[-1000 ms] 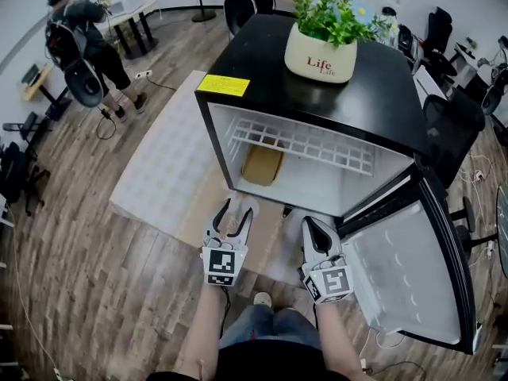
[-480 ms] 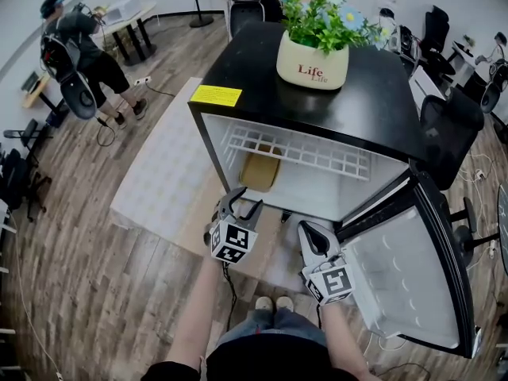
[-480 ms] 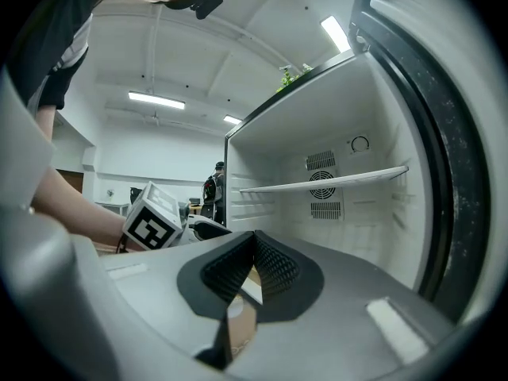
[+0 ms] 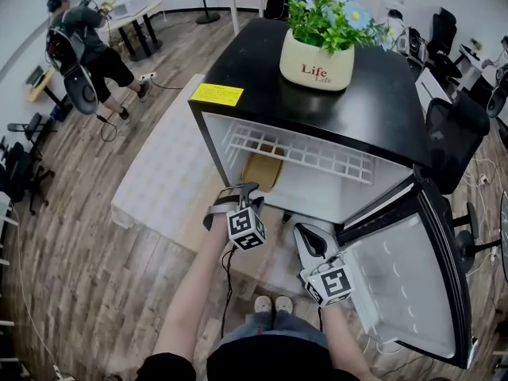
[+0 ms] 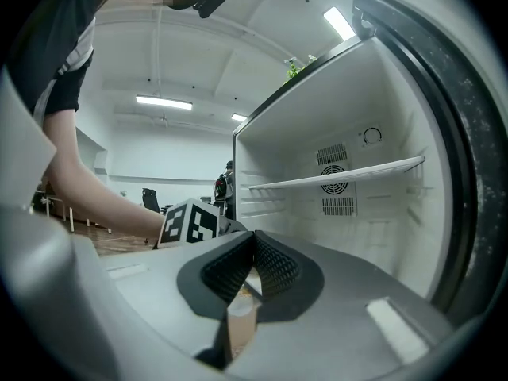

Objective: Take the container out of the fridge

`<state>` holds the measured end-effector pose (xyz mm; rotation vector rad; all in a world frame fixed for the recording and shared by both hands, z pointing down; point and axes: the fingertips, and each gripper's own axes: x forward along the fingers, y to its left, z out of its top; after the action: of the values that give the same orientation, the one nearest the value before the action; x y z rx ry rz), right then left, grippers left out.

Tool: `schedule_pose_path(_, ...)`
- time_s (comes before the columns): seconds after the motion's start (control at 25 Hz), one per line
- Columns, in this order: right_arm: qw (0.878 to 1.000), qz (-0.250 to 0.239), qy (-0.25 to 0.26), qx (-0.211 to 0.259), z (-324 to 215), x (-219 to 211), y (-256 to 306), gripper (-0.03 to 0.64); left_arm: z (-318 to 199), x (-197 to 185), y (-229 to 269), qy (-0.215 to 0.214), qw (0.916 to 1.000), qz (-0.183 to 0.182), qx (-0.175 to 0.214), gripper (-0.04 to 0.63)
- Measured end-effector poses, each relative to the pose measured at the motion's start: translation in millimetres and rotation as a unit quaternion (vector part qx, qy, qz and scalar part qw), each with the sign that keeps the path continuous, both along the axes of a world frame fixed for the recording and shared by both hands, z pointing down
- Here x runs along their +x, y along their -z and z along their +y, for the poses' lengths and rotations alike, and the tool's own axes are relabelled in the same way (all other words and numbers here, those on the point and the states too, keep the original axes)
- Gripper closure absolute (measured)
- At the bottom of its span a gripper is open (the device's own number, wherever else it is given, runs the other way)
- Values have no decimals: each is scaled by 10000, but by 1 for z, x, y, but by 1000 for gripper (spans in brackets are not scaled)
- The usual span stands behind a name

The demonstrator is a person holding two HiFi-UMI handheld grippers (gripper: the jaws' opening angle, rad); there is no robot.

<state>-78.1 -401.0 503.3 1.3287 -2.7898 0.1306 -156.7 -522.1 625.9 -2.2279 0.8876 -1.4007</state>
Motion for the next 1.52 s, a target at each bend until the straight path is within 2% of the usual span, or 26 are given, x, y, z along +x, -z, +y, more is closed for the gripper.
schedule_pose_path(0.12, 10000, -14, 36, -28, 1, 1, -2, 617, -5, -2, -14, -56, 9986, -517, -22, 449)
schedule_pose_path(0.36, 9999, -43, 63, -90, 1, 7, -4, 617, -15, -4, -24, -249, 9921, -1231, 24, 453)
schedule_pose_path(0.6, 9999, -61, 96, -89, 1, 9, -3, 617, -18, -2, -38, -410, 9862, -1596, -145, 476)
schedule_pose_path(1.0, 9998, -116, 82, -124, 5, 12, -4, 618, -24, -5, -39, -489, 9800, -1927, -19, 548)
schedule_pose_path(1.2, 9998, -136, 64, -137, 6, 13, -4, 617, -19, -3, -39, -681, 9753, -2100, -70, 558)
schedule_pose_path(1.36, 9998, -165, 32, -132, 9, 15, -1, 617, -11, 3, -33, -785, 9760, -2033, -64, 566)
schedule_pose_path(1.52, 9998, -172, -9, -108, 13, 19, 1, 617, 0, 9, -25, -800, 9802, -1811, -41, 569)
